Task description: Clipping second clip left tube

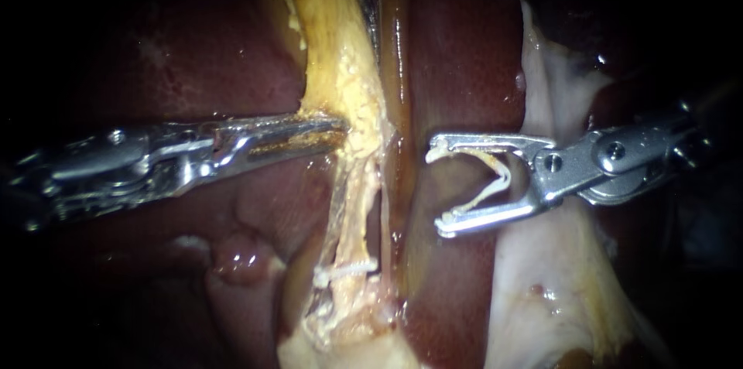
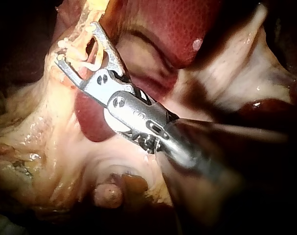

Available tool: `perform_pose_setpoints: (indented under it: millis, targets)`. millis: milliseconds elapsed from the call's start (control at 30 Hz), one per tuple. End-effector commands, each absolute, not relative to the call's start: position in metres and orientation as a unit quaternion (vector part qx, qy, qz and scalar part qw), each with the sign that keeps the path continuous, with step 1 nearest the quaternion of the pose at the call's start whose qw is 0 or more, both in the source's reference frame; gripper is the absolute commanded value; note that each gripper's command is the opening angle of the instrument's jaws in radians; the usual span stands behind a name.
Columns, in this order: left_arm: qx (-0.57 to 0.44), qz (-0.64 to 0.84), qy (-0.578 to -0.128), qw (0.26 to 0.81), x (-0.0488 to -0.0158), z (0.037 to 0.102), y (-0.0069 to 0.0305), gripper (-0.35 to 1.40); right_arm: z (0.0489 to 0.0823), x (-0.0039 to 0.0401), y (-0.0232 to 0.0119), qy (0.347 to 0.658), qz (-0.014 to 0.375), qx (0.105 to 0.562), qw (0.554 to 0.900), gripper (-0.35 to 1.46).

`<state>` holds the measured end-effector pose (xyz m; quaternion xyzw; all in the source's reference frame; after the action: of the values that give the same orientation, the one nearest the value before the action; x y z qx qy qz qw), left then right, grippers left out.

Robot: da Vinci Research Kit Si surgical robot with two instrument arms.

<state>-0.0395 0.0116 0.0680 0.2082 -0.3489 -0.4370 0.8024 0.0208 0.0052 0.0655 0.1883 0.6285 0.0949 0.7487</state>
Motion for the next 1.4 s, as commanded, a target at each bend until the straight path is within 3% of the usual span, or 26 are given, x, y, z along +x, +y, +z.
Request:
perform_pose_setpoints:
  millis: [33,200,533,833,1400]
  targets:
    - [0.209,-0.437,-0.349,0.802,-0.0394,0.0678,0.0117,-0.35,0.0655,0.0209,0.0052,0.628,0.095,0.188,0.749,0.60]
    - [0.212,-0.443,-0.351,0.797,-0.0375,0.0645,0.0135,-0.35,0.0663,0.0218,0.0040,0.631,0.088,0.190,0.747,0.60]
    - [0.188,-0.454,-0.392,0.778,-0.0324,0.0549,0.0170,-0.35,0.0707,0.0264,-0.0002,0.627,0.106,0.235,0.735,0.60]
    - [0.179,-0.456,-0.404,0.773,-0.0326,0.0507,0.0160,-0.35,0.0739,0.0292,-0.0019,0.609,0.122,0.263,0.739,0.59]
    - [0.180,-0.456,-0.405,0.772,-0.0327,0.0505,0.0158,-0.35,0.0765,0.0338,-0.0034,0.586,0.134,0.333,0.727,0.57]
